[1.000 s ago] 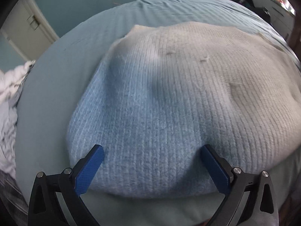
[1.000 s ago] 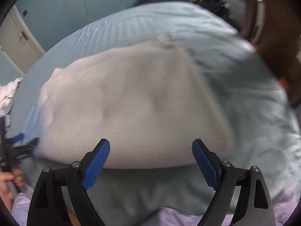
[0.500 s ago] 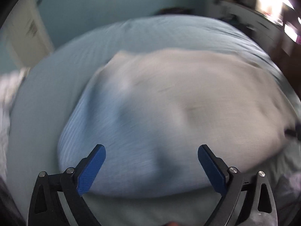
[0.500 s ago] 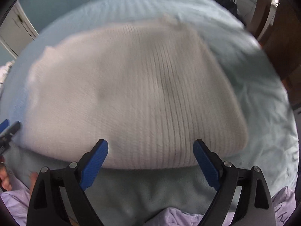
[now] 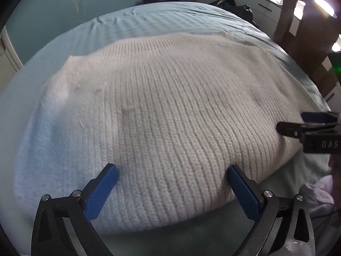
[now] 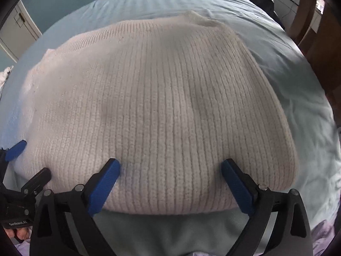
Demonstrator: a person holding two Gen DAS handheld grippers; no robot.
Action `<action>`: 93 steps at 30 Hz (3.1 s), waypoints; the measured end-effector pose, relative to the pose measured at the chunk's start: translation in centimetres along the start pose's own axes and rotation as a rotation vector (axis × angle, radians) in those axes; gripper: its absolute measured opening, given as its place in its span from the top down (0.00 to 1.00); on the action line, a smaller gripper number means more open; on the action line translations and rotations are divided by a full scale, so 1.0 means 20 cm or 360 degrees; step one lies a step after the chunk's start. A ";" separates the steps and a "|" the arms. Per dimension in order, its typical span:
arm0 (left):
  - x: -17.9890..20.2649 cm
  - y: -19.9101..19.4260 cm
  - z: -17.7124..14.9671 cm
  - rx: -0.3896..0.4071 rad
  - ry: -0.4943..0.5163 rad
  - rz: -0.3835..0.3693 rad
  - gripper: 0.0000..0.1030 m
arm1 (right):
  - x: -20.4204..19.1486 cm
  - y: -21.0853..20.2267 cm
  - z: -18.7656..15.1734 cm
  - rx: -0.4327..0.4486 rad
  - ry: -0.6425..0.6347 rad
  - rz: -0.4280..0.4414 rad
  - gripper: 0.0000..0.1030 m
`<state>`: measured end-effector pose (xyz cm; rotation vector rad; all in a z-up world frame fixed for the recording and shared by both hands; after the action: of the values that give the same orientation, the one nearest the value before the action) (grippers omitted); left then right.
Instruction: Fold small clothes
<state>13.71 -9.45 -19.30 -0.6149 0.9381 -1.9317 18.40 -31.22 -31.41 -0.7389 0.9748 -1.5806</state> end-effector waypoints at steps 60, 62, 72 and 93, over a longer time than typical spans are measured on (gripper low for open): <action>-1.04 -0.33 -0.52 -0.0176 -0.1440 0.0206 0.00 | 0.34 -0.17 -0.14 -0.0068 0.1534 0.0803 0.02; -1.01 -0.29 -0.47 -0.0142 -0.1428 0.0176 0.00 | 0.35 -0.11 -0.14 -0.0075 0.1581 0.0784 0.02; -0.89 -0.14 -0.32 -0.0166 -0.0987 0.0299 0.00 | 0.33 -0.01 -0.16 -0.0189 0.1627 0.0728 0.17; -0.93 -0.02 -0.41 -0.0280 -0.1337 0.0033 0.00 | 0.28 0.04 -0.19 -0.0308 0.1664 0.0705 0.24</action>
<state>16.80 9.84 -24.71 -1.3672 0.5549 -1.3539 14.31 -36.00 -34.11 0.2690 1.8992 -1.4448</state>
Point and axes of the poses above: each gripper's, at about its wrist camera, not at the fingertips, and y roughly the way its jaws point, x to its right, z to its top, the point moved 10 cm from there along y, roughly the way its jaws point, and after that the axes turned 11 degrees about x, right-handed, at the moved point
